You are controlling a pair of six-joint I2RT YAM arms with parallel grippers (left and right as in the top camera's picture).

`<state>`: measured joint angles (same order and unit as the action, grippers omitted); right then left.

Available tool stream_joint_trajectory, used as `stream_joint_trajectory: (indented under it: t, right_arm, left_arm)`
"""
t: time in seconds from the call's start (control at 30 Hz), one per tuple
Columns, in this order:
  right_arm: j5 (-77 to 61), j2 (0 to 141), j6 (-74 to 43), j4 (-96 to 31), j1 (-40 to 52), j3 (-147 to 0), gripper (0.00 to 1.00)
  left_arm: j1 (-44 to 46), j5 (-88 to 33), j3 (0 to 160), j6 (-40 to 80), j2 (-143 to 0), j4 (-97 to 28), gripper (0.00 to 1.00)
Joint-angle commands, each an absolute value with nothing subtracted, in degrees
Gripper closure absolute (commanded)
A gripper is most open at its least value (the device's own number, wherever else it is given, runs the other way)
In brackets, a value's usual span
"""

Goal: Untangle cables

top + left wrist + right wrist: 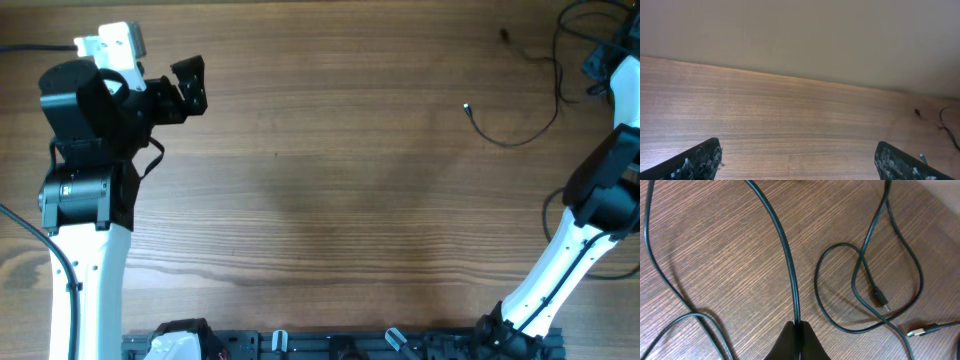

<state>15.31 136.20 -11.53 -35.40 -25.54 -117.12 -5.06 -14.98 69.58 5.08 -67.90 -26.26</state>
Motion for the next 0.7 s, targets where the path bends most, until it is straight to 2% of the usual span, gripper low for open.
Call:
stream_joint_trajectory:
  t: [0.0,0.03,0.07,0.1,0.13,0.3,0.47,0.67]
  right_arm:
    - [16.64,137.19,-12.12,-35.22,-25.17,-117.97,0.96]
    - [16.25,137.19,-12.03,-35.16,-25.17,-117.97,0.96]
    - [15.84,137.16,-12.01,-35.07,-25.21,-117.97,0.79]
    - [15.86,137.19,-12.08,-35.07,-25.21,-117.97,0.19]
    - [15.81,137.16,-12.14,-35.14,-25.19,-117.97,0.01]
    - [13.96,137.16,-11.94,-36.25,-25.19,-118.67,0.01]
    - [5.02,136.99,-10.02,-39.97,-24.86,-123.55,0.01]
    - [-0.93,135.74,-5.85,-48.18,-21.63,-131.39,0.01]
  left_arm:
    - [-5.37,-16.05,69.38,3.20,-67.00,-26.61,0.00]
    - [-5.37,-16.05,69.38,3.20,-67.00,-26.65,0.00]
    - [-5.37,-16.05,69.38,3.20,-67.00,-26.68,0.00]
    - [-5.37,-16.05,69.38,3.20,-67.00,-26.65,0.00]
    - [-5.37,-16.05,69.38,3.20,-67.00,-26.65,0.00]
    - [-5.37,-16.05,69.38,3.20,-67.00,-26.65,0.00]
    - [-5.37,-16.05,69.38,3.20,-67.00,-26.68,0.00]
    - [-5.37,-16.05,69.38,3.11,-67.00,-27.31,0.00]
